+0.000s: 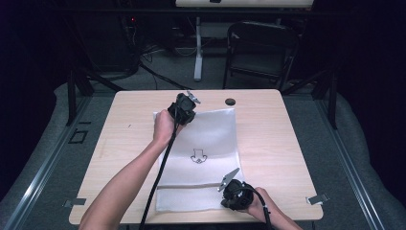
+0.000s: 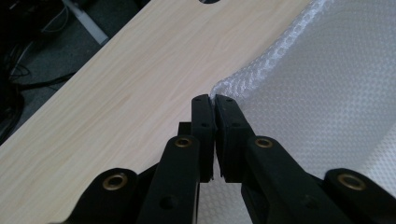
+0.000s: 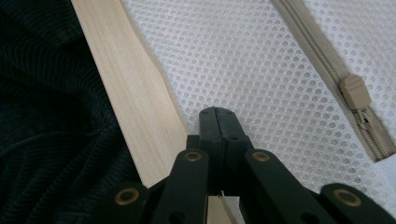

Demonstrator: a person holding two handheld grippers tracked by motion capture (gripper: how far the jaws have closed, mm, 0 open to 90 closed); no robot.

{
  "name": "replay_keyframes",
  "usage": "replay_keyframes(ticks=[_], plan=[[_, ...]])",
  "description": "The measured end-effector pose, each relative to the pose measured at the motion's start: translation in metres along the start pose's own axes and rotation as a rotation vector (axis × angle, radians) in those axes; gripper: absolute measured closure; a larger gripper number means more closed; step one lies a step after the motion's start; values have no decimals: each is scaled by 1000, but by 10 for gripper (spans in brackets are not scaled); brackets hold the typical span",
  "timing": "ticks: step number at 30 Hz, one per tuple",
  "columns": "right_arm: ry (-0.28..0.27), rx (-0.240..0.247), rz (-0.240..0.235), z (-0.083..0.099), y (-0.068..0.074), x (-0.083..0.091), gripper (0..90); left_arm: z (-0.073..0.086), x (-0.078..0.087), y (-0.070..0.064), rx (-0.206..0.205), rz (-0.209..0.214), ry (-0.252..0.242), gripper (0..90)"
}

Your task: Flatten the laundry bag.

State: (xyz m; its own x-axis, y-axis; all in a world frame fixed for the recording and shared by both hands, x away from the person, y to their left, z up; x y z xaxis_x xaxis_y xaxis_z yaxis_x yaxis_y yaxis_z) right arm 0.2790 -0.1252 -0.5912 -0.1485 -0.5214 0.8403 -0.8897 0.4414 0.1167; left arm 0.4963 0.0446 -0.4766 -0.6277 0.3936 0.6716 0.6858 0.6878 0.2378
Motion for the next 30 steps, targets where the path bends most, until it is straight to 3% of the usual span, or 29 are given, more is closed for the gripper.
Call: replay_keyframes(ticks=[8, 12, 13, 15, 18, 19, 20, 23, 25, 30], plan=[[4, -4, -2, 0, -4, 1, 887, 0, -19, 6, 48, -35, 5, 784], [-9, -17, 3, -1, -4, 3, 838, 0, -22, 10, 72, -34, 0, 572], [-46, -46, -6, -1, -3, 2, 809, 1, -22, 12, 88, -25, -11, 513], [-61, -58, -15, -3, -4, 6, 733, 1, -22, 13, 97, -34, -8, 398], [-75, -65, -3, -6, -8, 14, 592, 3, -15, 14, 130, -1, -28, 266], [-69, -60, 1, -6, -9, 18, 530, 3, -13, 14, 132, 7, -29, 237], [-97, -84, -8, -6, -10, 18, 461, 3, -12, 13, 133, 7, -36, 224], [-65, -83, 7, -4, -15, 25, 211, 5, -5, 10, 135, 29, -49, 174], [-65, -82, 18, -3, -17, 29, 152, 7, -1, 7, 135, 47, -58, 165], [-93, -103, 30, -3, -21, 37, 110, 12, 6, -1, 131, 85, -65, 148]])
Point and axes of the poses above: each handheld gripper's, and its own axes: x roughly backward along the jaws, z roughly out of its underside, y roughly to its left, the point moved 4 cm from there along -x, roughly forward along the jaws, and after that the axes turned 8 degrees about -y, right-handed, at the moved point
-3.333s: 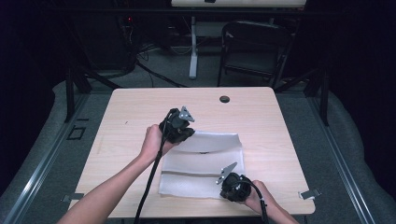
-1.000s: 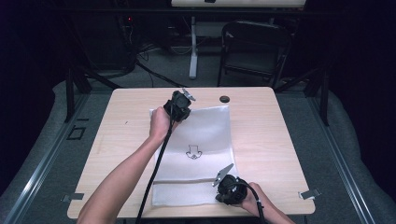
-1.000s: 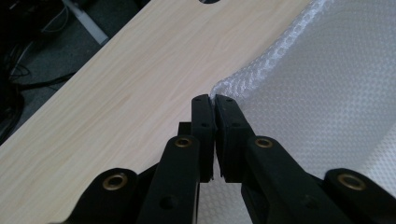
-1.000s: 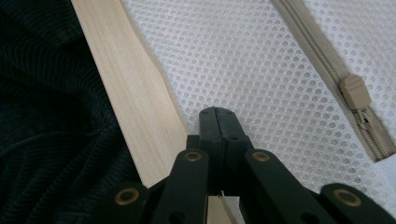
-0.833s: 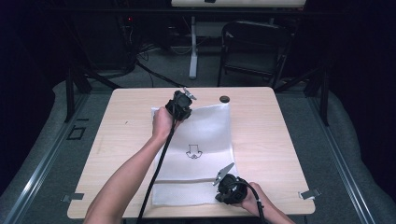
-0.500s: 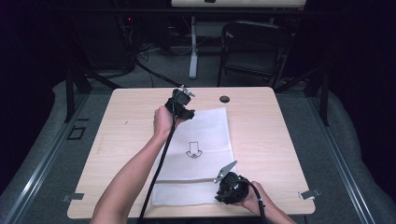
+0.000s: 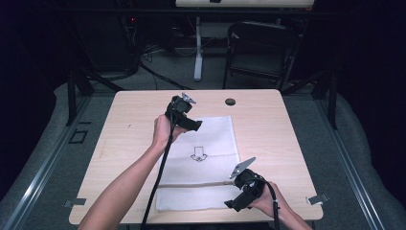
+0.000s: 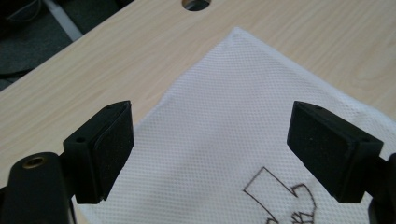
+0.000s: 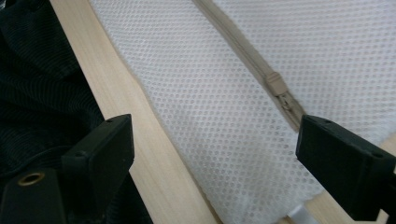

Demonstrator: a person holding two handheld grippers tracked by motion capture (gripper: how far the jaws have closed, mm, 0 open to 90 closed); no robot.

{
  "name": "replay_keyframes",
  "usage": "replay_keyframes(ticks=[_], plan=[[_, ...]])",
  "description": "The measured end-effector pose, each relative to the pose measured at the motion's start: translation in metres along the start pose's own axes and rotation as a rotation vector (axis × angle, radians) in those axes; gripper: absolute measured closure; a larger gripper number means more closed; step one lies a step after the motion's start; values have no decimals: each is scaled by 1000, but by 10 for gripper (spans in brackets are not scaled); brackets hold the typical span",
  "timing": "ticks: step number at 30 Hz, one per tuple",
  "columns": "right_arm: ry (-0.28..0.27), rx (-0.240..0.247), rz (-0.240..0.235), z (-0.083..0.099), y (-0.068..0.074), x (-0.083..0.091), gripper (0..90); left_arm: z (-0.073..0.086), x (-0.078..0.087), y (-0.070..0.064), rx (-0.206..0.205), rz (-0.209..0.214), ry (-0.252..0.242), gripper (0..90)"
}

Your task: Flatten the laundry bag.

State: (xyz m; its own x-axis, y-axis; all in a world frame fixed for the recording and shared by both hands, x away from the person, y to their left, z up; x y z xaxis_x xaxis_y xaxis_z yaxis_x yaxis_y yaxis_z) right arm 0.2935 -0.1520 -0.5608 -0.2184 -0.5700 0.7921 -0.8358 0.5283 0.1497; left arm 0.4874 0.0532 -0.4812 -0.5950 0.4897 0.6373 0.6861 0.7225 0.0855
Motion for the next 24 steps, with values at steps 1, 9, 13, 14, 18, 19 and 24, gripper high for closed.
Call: replay_keyframes(ticks=[1, 9, 13, 14, 18, 19, 24], plan=[[5, 7, 20, 0, -2, 2, 100, 3, 4, -6, -1, 27, -3, 144], [-21, -2, 64, 0, -16, 15, 84, 22, 14, -35, -37, 97, -2, 124], [-30, -15, 82, 0, -22, 19, 58, 35, 18, -51, -61, 130, -3, 122], [-30, -21, 84, 1, -24, 19, 56, 37, 19, -54, -65, 143, -3, 123], [-27, -40, 89, 4, -29, 21, 22, 46, 22, -67, -73, 180, -4, 121], [-30, -40, 97, 5, -31, 21, 7, 47, 23, -70, -73, 186, -5, 122], [-40, -58, 118, 7, -35, 23, 0, 55, 26, -84, -79, 223, -18, 120]])
Point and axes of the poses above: each handheld gripper's, and its own axes: x roughly backward along the jaws, z roughly out of its underside, y roughly to its left, the point moved 4 cm from there along -x, roughly forward along the jaws, and after that the axes turned 8 degrees about -y, right-handed, at the moved point
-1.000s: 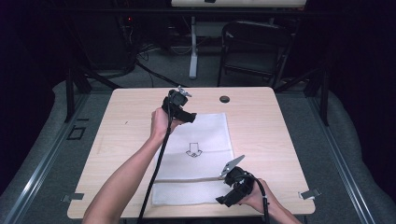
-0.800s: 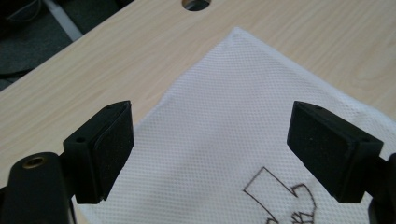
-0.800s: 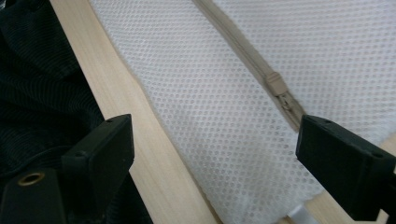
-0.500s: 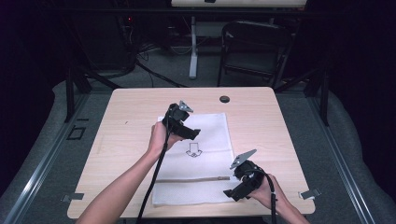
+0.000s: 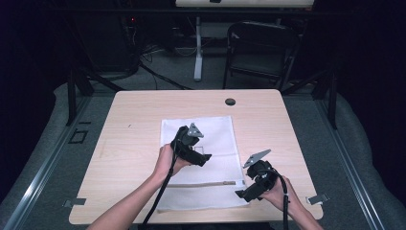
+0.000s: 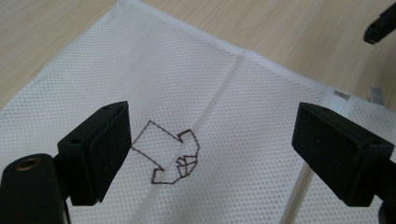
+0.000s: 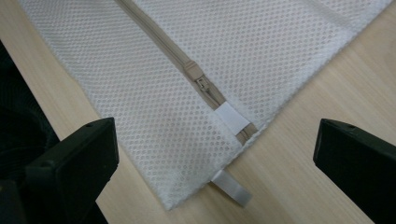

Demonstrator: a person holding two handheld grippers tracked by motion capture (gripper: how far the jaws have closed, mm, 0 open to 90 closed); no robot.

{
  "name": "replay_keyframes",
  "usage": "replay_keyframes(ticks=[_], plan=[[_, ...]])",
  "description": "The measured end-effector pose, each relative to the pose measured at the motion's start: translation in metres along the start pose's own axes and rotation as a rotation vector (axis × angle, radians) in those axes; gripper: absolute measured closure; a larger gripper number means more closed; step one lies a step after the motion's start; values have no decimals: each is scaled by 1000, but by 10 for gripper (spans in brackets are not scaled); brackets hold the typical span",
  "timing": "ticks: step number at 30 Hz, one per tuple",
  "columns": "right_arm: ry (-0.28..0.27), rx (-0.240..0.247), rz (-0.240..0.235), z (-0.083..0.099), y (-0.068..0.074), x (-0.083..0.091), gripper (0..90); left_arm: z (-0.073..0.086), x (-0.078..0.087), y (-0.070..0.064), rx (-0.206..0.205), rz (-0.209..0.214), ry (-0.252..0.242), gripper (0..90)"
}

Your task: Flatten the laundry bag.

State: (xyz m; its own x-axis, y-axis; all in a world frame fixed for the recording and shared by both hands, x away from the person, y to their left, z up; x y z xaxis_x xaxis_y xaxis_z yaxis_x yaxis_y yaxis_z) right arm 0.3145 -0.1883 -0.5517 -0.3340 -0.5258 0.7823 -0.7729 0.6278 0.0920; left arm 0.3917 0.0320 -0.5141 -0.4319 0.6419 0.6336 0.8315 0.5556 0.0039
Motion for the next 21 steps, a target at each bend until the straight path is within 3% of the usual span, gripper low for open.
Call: replay_keyframes(ticks=[5, 12, 17, 21], plan=[[15, -2, 11, 3, -5, 2, 3, 5, -4, -8, -7, 21, 12, 121], [-12, -14, 24, 3, -10, 3, 50, 9, -11, -20, -25, 47, 21, 126], [-24, -43, 31, 4, -14, 3, 68, 12, -18, -29, -40, 94, 34, 134], [-30, -40, 43, 4, -17, 4, 106, 16, -25, -38, -56, 122, 54, 141]])
Point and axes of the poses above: each handheld gripper's, and its own axes: x roughly backward along the jaws, z roughly out of its underside, y roughly to its left, the point moved 4 cm from there along -x, roughly forward along the jaws, and after that the axes turned 8 degrees about -y, right-handed, at the moved point
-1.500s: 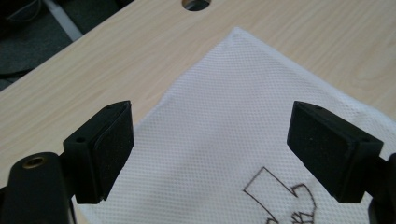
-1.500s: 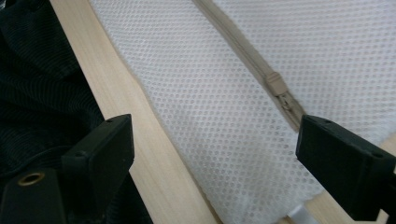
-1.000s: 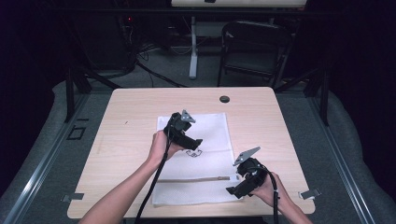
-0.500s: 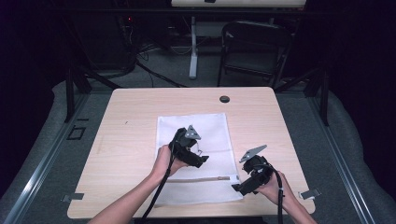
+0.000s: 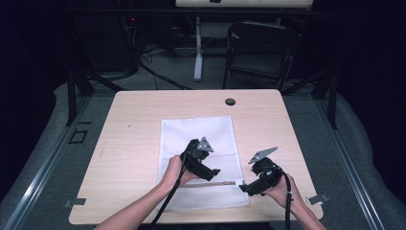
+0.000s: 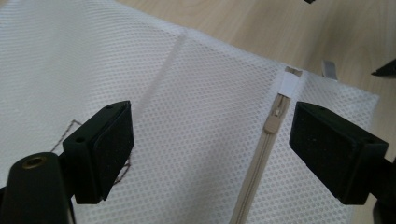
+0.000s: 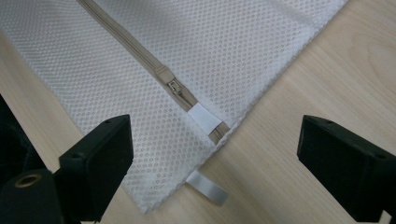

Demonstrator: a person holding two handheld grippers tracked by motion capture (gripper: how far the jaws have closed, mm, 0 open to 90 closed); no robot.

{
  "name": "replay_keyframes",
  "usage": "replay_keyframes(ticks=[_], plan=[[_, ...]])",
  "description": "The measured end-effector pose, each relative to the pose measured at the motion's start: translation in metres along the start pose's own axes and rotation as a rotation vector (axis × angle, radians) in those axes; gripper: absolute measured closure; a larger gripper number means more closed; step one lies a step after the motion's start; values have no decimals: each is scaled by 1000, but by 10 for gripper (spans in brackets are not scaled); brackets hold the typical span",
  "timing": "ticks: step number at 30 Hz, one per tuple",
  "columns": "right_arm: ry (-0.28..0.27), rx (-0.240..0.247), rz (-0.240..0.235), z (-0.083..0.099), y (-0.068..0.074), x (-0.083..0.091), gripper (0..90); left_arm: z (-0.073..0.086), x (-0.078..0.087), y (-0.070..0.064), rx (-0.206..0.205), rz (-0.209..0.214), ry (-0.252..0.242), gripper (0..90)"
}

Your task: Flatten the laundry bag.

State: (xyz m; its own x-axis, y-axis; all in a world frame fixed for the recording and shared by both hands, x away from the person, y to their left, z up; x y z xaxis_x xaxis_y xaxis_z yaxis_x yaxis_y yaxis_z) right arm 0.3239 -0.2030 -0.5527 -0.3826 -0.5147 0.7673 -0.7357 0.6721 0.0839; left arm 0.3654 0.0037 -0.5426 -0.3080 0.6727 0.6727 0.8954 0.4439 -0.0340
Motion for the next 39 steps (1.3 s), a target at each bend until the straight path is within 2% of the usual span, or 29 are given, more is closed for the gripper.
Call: replay_keyframes(ticks=[1, 7, 9, 10, 12, 13, 15, 18, 25, 26, 27, 28, 30, 33, 37, 39], plan=[[-8, -3, 6, -1, 0, -1, 139, 1, -3, -2, -6, 10, 7, 140], [-1, 3, 11, -4, 1, -5, 197, 8, -19, -17, -41, 59, 23, 161], [-13, -2, 23, -4, 1, -7, 263, 10, -24, -21, -51, 71, 21, 172], [-9, -8, 18, -4, 1, -8, 272, 10, -26, -22, -59, 83, 29, 190], [-1, -10, 40, -4, 0, -11, 327, 11, -30, -26, -56, 111, 28, 222], [-1, -7, 38, -4, 0, -12, 340, 12, -31, -27, -63, 112, 24, 238], [6, -15, 41, -4, 0, -15, 409, 12, -32, -28, -72, 117, 30, 277], [28, 4, 55, -3, 0, -19, 495, 11, -38, -31, -91, 129, 28, 369], [31, 20, 65, -2, 2, -25, 663, 15, -49, -35, -86, 175, 52, 576], [31, 20, 65, -2, 2, -25, 663, 15, -49, -35, -86, 175, 52, 606], [52, 31, 60, -2, 2, -28, 710, 17, -52, -35, -85, 178, 61, 623], [40, 29, 56, -3, 3, -32, 728, 17, -53, -35, -87, 179, 65, 643], [51, 33, 48, -2, 4, -35, 771, 19, -56, -35, -89, 183, 64, 675], [90, 47, 55, 1, 4, -41, 816, 20, -58, -35, -92, 186, 73, 738], [89, 39, 51, 2, 4, -45, 873, 21, -59, -37, -130, 189, 72, 804], [70, 17, 57, 3, 5, -47, 900, 21, -58, -37, -141, 186, 79, 815]])
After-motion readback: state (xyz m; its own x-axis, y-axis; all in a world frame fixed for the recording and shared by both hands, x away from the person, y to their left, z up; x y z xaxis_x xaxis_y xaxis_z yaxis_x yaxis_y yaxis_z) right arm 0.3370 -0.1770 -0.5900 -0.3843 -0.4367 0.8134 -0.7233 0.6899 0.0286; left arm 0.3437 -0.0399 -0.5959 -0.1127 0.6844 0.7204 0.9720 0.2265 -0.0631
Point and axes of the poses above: each handheld gripper's, and its own axes: x roughly backward along the jaws, z roughly out of its underside, y roughly to its left, the point moved 4 cm from there along -x, roughly forward along the jaws, and after that the axes turned 8 degrees about -y, right-handed, at the moved point
